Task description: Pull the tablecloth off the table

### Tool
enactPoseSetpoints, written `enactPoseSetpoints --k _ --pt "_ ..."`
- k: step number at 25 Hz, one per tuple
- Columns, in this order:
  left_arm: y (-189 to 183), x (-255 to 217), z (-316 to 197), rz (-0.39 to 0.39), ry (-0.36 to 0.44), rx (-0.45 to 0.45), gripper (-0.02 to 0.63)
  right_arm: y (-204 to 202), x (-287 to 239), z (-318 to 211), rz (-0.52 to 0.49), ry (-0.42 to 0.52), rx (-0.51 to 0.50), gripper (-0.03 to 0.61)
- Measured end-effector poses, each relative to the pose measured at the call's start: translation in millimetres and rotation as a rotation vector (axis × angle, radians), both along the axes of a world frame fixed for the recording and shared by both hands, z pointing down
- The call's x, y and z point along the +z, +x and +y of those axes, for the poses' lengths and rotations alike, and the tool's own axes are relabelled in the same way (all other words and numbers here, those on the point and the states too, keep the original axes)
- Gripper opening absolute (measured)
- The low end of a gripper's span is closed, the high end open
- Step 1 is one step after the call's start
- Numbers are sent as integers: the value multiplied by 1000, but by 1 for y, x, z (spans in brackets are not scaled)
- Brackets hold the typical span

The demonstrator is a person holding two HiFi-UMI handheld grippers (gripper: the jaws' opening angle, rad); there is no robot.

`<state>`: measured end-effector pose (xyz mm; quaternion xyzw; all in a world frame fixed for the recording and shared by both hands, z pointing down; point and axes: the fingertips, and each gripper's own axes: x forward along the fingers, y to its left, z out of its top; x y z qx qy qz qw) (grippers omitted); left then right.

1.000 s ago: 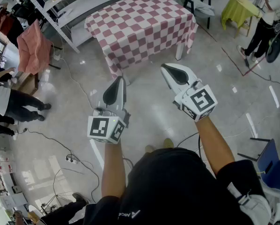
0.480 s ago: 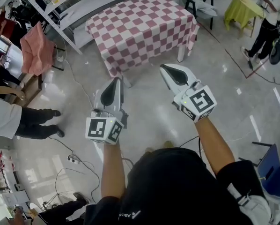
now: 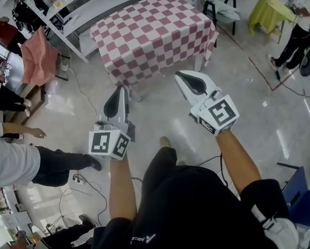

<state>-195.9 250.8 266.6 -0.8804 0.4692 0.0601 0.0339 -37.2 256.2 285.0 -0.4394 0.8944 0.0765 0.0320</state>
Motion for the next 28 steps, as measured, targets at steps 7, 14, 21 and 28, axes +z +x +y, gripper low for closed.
enactPoseSetpoints --k 7,14,21,28 --pt "7 10 -74 15 0 17 11 3 11 -70 4 -8 12 0" --pt "6 7 -201 29 -2 17 9 -4 1 -197 63 -16 10 0" --pt "2 9 -315 18 4 34 9 -11 2 -311 75 -18 12 0" --pt "-2 20 -396 13 -30 37 9 -12 13 -389 76 -35 23 0"
